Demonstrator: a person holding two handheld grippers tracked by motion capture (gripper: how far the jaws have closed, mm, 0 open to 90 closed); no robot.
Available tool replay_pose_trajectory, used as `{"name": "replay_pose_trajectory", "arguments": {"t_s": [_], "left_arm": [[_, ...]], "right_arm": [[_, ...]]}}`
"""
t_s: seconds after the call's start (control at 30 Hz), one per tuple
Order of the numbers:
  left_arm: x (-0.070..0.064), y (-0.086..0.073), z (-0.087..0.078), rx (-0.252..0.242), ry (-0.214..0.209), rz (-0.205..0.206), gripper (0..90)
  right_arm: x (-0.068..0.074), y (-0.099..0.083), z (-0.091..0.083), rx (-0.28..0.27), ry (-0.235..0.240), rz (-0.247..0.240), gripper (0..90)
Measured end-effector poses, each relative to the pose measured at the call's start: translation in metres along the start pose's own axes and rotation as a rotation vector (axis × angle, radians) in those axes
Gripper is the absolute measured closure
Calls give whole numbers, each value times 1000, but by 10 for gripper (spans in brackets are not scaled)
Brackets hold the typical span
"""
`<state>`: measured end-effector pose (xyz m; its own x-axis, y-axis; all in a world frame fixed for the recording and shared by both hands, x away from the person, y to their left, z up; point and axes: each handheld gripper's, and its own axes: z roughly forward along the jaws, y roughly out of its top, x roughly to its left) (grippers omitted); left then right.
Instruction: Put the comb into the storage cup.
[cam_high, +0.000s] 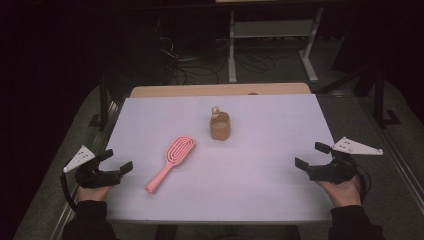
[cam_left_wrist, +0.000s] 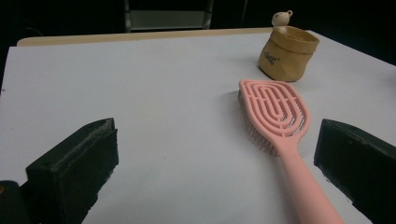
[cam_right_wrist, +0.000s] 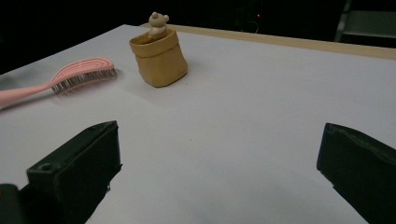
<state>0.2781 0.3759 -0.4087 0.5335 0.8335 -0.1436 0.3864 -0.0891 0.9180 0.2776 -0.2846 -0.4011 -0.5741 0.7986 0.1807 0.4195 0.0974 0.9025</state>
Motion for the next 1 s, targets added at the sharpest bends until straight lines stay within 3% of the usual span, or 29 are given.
{"name": "replay_pose_trajectory", "arguments": {"t_s": [0.7, 1.0], "left_arm": [[-4, 6, -6, 9, 24, 22, 0], [-12, 18, -1, 38, -4, 41, 0]], "right_arm": [[-2, -2, -9, -26, -17, 14, 0], [-1, -2, -8, -20, -22, 8, 0]]}}
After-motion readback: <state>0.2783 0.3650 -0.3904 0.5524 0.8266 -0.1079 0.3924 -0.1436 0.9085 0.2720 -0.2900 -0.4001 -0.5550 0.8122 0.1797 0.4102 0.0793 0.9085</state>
